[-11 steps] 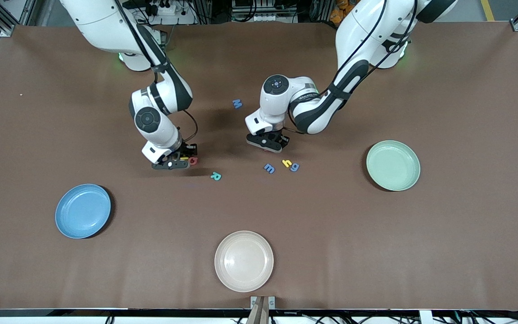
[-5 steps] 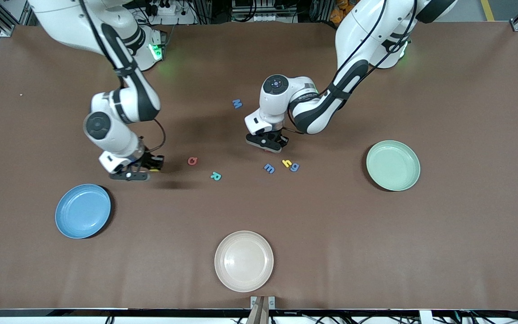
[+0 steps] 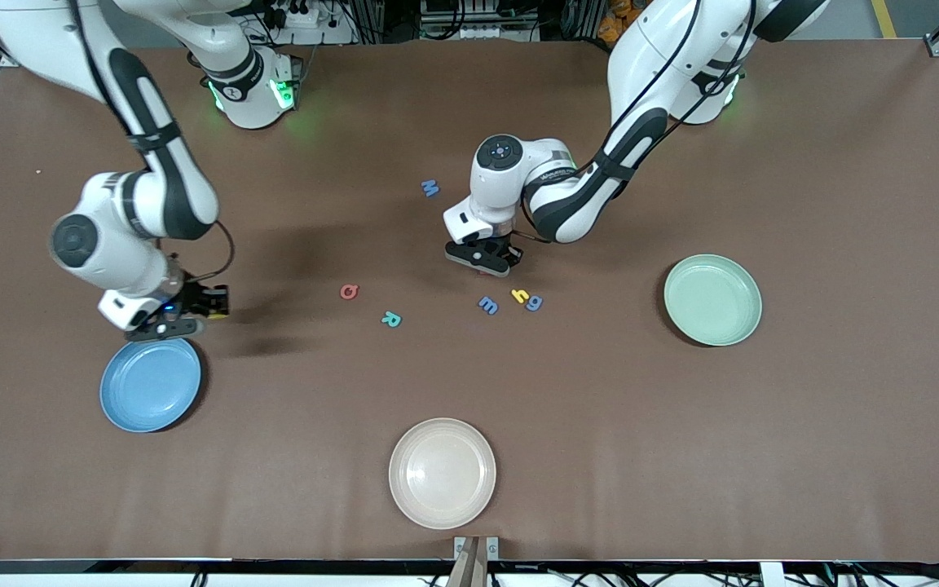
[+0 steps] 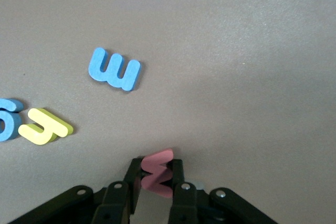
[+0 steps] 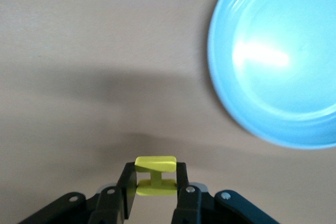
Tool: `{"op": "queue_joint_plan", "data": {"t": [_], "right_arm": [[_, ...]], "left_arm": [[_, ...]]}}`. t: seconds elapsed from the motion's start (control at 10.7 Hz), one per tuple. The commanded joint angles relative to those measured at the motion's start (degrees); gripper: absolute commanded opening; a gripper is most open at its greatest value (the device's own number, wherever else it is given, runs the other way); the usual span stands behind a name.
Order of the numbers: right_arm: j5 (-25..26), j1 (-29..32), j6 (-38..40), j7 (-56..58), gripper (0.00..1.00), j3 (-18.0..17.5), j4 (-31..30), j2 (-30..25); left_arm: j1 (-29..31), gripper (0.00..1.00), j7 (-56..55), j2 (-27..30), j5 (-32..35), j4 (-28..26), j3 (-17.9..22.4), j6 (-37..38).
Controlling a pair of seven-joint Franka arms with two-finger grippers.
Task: Sort uppercase to blue plate, lowercase to green plate
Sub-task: 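Drop the yellow H on the blue plate while the left gripper carries m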
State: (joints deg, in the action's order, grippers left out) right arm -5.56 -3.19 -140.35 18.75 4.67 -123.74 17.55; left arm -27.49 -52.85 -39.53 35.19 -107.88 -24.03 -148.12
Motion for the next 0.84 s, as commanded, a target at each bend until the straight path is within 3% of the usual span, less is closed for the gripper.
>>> {"op": "queue_joint_plan", "data": {"t": [0.0, 0.37, 0.66, 0.75], "right_arm": [[-0.5, 3.7, 1.0, 14.3, 0.0, -0.7, 5.2, 3.3], [-0.5, 8.5, 0.8, 36.0, 0.0, -0.7, 13.0, 9.0], [-0.9, 11.5, 0.8, 47.8, 0.0, -0.8, 18.4, 14.0], [-0.9, 11.5, 0.9, 47.3, 0.33, -0.8, 18.3, 14.2]], "left_arm": [[0.6, 0.09, 1.4, 0.1, 2.4, 0.9, 0.0, 2.6], [4.4, 0.01, 5.6, 3.8, 1.1, 1.0, -0.9, 9.5], [16.5, 0.0, 10.5, 7.4, 0.3, -1.4, -8.3, 14.9], [22.2, 0.0, 11.5, 9.0, 0.3, -3.9, -11.0, 16.5]]}}
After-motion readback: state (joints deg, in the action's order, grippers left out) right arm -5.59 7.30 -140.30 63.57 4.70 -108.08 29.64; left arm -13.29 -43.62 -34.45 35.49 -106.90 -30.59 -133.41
